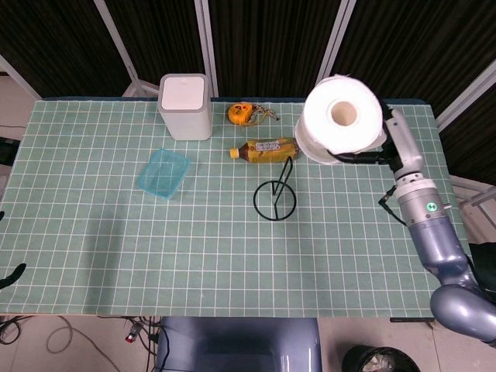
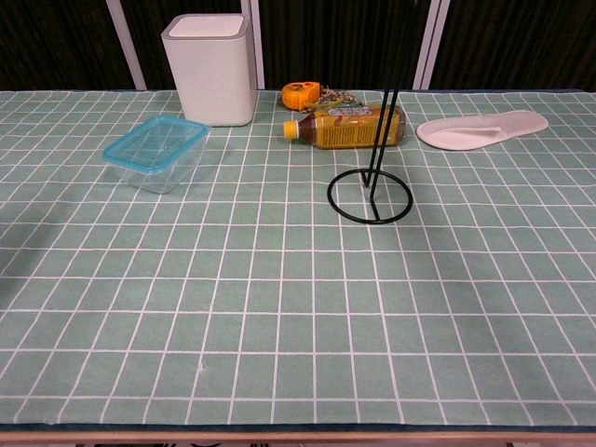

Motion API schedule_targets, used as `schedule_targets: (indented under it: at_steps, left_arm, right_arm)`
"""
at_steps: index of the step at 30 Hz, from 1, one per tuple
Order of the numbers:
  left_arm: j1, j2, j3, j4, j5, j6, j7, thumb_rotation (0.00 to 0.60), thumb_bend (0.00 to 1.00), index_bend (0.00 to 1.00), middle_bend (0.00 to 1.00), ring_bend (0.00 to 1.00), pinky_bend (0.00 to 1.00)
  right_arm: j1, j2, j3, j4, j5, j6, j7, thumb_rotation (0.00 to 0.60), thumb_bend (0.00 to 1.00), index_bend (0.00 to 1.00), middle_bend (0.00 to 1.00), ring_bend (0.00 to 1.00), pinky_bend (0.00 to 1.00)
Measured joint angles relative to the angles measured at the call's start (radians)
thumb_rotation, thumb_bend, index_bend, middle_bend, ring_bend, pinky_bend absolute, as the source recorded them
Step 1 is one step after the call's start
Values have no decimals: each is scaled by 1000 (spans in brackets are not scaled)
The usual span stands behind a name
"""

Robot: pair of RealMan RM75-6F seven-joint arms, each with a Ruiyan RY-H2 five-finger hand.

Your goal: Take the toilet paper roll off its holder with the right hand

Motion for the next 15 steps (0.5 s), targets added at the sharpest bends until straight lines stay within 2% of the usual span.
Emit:
schedule_targets:
  at_steps: [3,6,9,15]
  left_arm:
    - [0,-1,0,-1,1,2,2,600,176,43,0,0,15]
    - [1,-1,0,-1,3,4,1,600,176,43,0,0,15]
    - [2,0,0,-1,4,6,-2,600,176,43,0,0,14]
    - [2,2,0,1,8,10,-8,600,176,43,0,0,15]
  right_arm:
    - [-29,63,17,-11,13,5,6,600,0,397,336,289,27]
    - [-50,76,3,-4,-5,8,7,600,0,398,336,289,27]
    - [-76,71,-25,7,-56,-4,29,600,0,398,336,289,27]
    - [-156,29,-115,41,-249,-17,97,600,0,397,336,289,27]
